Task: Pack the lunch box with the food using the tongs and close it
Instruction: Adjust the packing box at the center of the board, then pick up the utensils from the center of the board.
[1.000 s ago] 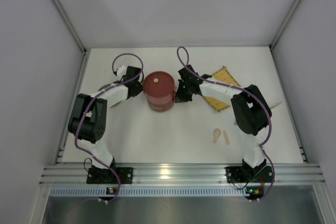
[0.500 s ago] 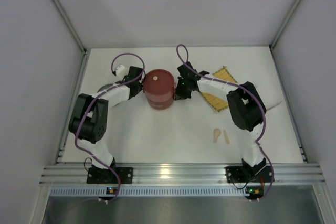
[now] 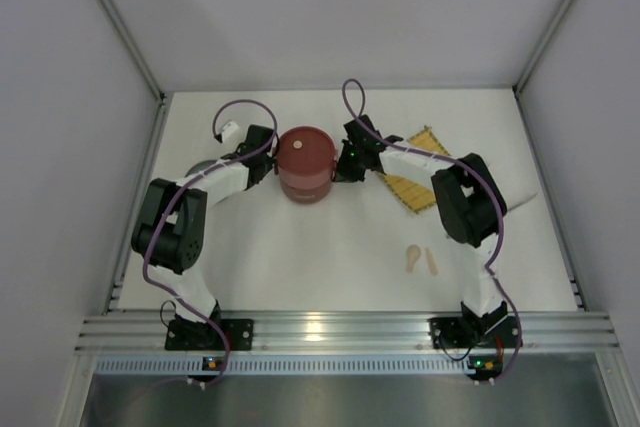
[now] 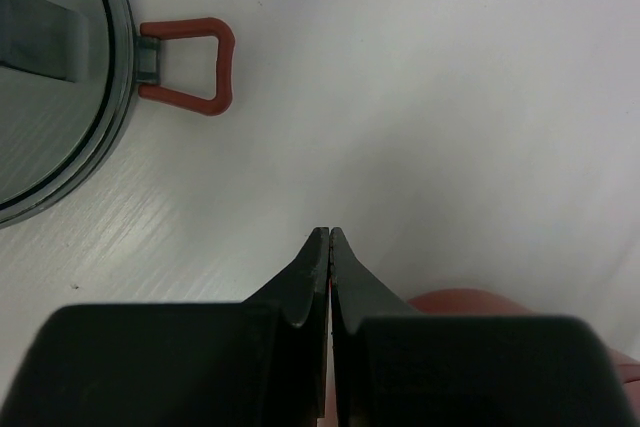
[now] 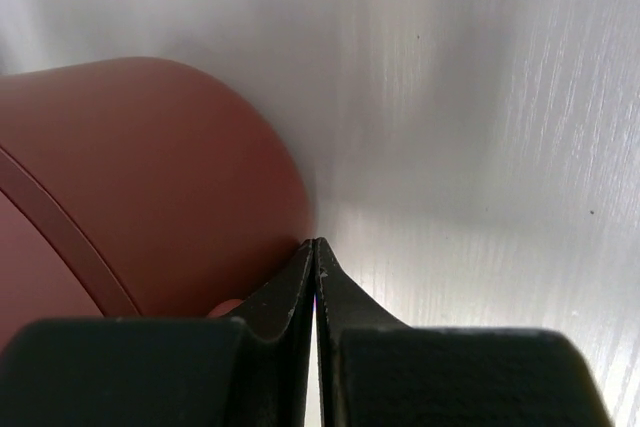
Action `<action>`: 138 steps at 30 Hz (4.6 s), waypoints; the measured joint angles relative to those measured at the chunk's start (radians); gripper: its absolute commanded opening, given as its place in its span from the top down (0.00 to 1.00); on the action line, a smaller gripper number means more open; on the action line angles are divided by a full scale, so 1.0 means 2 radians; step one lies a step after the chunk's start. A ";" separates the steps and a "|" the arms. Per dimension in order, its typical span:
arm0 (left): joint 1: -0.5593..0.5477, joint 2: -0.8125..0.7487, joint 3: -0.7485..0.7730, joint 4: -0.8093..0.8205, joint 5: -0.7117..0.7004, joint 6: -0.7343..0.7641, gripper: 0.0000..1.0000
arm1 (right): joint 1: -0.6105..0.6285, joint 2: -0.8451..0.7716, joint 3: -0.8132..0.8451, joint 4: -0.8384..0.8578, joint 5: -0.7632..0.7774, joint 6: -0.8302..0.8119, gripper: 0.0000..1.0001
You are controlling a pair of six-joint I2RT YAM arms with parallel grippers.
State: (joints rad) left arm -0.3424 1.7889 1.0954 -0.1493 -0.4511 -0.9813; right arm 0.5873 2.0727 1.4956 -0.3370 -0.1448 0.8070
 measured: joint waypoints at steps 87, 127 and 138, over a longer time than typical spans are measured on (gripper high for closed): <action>-0.064 -0.343 -0.041 -0.163 0.098 0.096 0.55 | -0.010 -0.513 -0.380 -0.274 0.191 -0.033 0.64; -0.064 -0.353 -0.049 -0.150 0.153 0.106 0.56 | -0.051 -0.463 -0.478 -0.198 0.176 -0.025 0.66; -0.064 -0.353 -0.049 -0.150 0.153 0.106 0.56 | -0.054 -0.457 -0.476 -0.168 0.165 -0.028 0.76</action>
State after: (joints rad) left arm -0.4698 1.0824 0.9981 -0.4484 -0.1452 -0.7689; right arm 0.4801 1.1591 0.5426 -0.6727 0.1860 0.7502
